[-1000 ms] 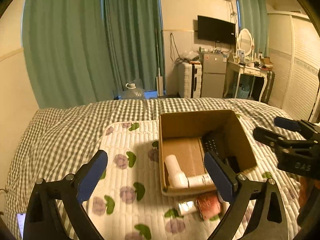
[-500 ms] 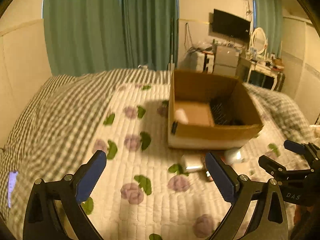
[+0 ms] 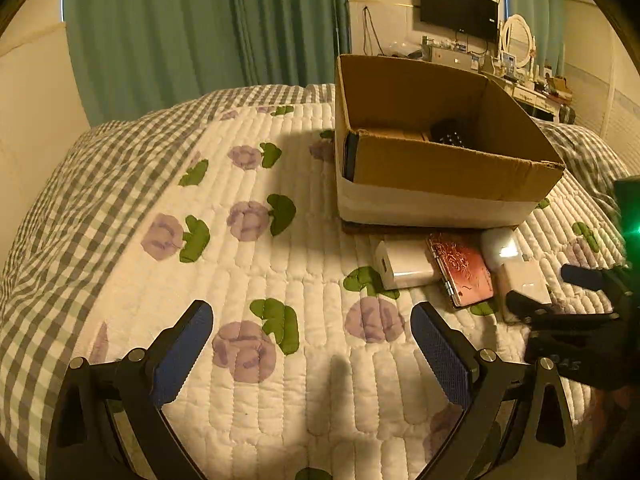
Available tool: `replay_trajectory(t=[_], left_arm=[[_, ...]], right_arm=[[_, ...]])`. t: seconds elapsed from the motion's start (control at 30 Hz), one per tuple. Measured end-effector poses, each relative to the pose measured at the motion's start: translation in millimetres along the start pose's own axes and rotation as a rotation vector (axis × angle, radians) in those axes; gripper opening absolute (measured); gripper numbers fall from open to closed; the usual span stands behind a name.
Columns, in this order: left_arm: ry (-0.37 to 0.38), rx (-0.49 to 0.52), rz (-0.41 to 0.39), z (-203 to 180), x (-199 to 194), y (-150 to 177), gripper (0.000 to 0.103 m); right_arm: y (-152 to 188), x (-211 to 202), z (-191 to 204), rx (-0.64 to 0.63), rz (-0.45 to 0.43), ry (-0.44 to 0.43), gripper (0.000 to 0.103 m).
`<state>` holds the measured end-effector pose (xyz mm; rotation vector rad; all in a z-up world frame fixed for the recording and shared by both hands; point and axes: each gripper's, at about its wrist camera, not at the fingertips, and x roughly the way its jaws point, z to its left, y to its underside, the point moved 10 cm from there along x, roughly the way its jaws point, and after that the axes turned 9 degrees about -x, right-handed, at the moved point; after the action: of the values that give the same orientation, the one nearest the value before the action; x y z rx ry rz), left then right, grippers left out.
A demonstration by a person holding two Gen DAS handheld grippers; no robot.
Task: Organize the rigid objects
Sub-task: 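Grasp the white charger with the right gripper and lift it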
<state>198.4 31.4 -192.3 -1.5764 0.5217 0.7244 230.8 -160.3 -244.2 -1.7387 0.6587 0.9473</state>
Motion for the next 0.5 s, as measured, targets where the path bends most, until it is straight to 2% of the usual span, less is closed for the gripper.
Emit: replay_trajectory(t=[0.1, 0.17, 0.2, 0.5], left_arm=[[0.006, 0.003, 0.003, -1, -1, 2, 0.101], [0.014, 0.01, 0.004, -4, -2, 2, 0.101], [0.015, 0.012, 0.006, -4, -3, 2, 0.101], [0.027, 0.048, 0.035, -38, -9, -7, 0.101]], right_arm=[[3, 9, 1, 0.003, 0.021, -0.009, 0.075], [4, 8, 5, -0.004, 0.017, -0.036, 0.058], [4, 5, 4, -0.01, 0.009, -0.024, 0.055], [-6, -39, -27, 0.041, -0.102, -0.026, 0.052]])
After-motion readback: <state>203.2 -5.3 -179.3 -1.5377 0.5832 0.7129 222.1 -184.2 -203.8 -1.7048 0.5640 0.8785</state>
